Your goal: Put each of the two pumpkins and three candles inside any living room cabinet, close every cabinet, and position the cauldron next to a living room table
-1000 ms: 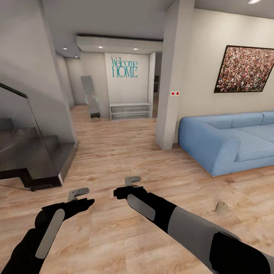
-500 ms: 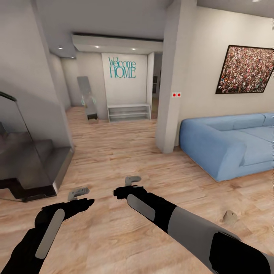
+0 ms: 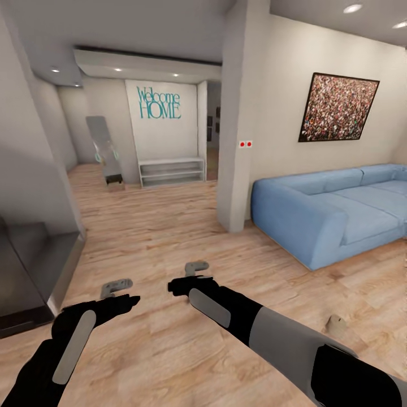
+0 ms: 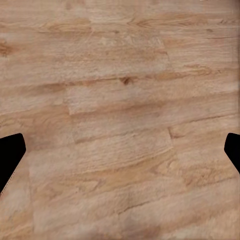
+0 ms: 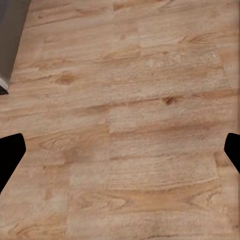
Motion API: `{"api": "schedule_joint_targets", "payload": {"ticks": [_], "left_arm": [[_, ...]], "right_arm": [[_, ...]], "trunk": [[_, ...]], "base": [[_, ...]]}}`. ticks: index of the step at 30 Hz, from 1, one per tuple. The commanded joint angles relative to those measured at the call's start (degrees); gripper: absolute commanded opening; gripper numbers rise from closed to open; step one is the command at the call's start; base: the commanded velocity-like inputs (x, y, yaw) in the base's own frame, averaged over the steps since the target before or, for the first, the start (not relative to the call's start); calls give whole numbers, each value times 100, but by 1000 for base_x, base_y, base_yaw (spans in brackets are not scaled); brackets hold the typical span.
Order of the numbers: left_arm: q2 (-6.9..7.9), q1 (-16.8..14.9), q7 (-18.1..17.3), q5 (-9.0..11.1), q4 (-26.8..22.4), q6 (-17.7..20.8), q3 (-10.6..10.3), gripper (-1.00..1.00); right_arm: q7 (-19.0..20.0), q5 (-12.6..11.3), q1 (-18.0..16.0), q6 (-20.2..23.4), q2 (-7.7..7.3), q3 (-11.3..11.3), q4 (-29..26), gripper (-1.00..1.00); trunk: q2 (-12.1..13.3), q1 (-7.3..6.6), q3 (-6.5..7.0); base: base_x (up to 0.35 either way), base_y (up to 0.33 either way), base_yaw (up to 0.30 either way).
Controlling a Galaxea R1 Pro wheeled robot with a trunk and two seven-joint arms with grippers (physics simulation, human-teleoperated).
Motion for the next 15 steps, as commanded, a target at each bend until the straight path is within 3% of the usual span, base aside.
{"api": "schedule_joint_targets", "payload": {"ticks": [1, 12, 15], "left_arm": [[2, -3, 48, 60, -6, 19, 1, 100], [1, -3, 48, 68, -6, 19, 1, 100], [8, -3, 48, 68, -6, 19, 1, 100]], "right_arm": [[-39, -32, -10, 9, 0, 19, -4, 100], [-43, -34, -10, 29, 0, 18, 2, 100], [-65, -39, -10, 30, 0, 9, 14, 100]], "trunk": [[-3, 3, -4], [-3, 3, -1], [-3, 3, 9]], "base": [[270, 219, -105], [265, 222, -16], [264, 224, -161]]}}
